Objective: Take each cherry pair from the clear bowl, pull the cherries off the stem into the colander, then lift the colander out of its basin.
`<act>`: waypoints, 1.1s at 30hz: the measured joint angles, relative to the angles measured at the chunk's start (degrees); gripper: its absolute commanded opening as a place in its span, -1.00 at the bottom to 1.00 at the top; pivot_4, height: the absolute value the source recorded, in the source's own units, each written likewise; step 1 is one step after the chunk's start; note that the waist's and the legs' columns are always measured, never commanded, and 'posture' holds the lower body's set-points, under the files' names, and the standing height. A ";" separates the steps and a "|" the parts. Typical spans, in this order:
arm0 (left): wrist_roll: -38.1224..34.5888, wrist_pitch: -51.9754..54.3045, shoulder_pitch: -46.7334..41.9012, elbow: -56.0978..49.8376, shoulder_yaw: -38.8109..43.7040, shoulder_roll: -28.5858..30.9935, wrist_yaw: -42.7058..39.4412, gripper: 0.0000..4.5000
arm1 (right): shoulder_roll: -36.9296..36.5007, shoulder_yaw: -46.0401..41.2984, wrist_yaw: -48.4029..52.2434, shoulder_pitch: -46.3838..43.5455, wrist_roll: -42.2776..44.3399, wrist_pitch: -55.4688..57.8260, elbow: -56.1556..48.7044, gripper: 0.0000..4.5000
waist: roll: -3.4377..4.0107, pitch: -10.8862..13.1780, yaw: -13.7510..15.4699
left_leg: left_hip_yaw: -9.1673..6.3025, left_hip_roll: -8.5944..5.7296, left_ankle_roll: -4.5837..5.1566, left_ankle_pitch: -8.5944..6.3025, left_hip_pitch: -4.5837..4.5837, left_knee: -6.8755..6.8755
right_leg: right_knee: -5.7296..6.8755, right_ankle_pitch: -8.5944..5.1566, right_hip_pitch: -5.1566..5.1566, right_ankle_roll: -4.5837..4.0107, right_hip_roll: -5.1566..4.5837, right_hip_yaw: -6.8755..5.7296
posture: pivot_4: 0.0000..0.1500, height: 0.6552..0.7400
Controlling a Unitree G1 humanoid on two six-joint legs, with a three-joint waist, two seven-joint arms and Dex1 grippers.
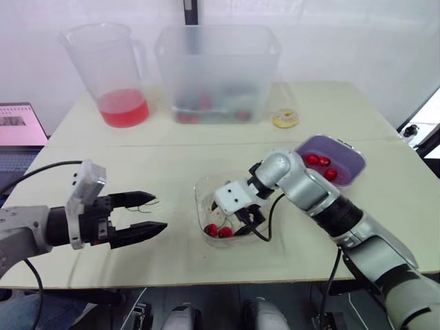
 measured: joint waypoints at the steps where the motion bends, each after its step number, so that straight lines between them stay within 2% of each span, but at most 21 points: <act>1: -0.01 0.01 0.00 -0.02 0.00 0.00 0.01 0.99 | 0.37 0.24 -0.52 0.00 -0.56 -0.08 0.31 1.00 | 0.00 0.00 0.00 | 0.00 0.00 0.00 0.00 0.00 0.00 | 0.00 0.00 0.00 0.00 0.00 0.00 | 1.00 -0.27; 9: -0.50 0.54 -0.13 -0.31 -0.06 -0.01 0.32 0.99 | 0.71 1.23 -4.29 -1.08 -5.54 -2.46 2.76 1.00 | 0.00 0.00 0.00 | 0.00 0.00 0.00 0.00 0.00 0.01 | 0.00 0.00 0.00 0.00 0.00 0.00 | 1.00 -0.27; 16: -0.45 0.57 -2.46 -0.28 -2.98 -0.13 0.86 0.99 | -3.46 -1.81 -4.46 -2.91 -6.35 0.67 -0.99 1.00 | 0.00 0.00 0.14 | 0.00 -0.04 0.00 0.00 -0.01 0.01 | 0.00 0.00 0.01 0.00 -0.01 0.00 | 1.00 -0.27; 24: -0.16 0.40 -5.24 1.32 -4.79 -0.11 -0.39 0.99 | -7.68 -9.68 0.06 -1.95 4.43 23.30 -15.42 1.00 | -0.01 -0.01 0.13 | -0.01 -0.02 0.00 0.00 0.01 0.00 | 0.00 0.00 0.03 0.00 -0.01 0.00 | 1.00 -0.27; 29: 0.35 -0.34 -5.26 2.32 -4.73 -0.07 -2.80 0.99 | -9.31 -9.68 -3.26 2.10 6.35 32.82 -16.26 1.00 | -0.01 0.00 0.24 | 0.00 -0.06 0.01 0.00 0.00 0.00 | -0.01 0.00 0.03 0.00 -0.03 0.00 | 1.00 -0.27; 33: 1.00 -1.82 -6.47 2.95 -4.49 -0.08 -4.36 0.99 | -5.86 -8.28 -10.47 4.52 6.44 40.98 -18.41 1.00 | -0.01 0.00 0.02 | 0.01 0.03 0.00 0.00 0.00 -0.04 | 0.01 0.00 -0.03 0.00 0.01 0.00 | 1.00 -0.27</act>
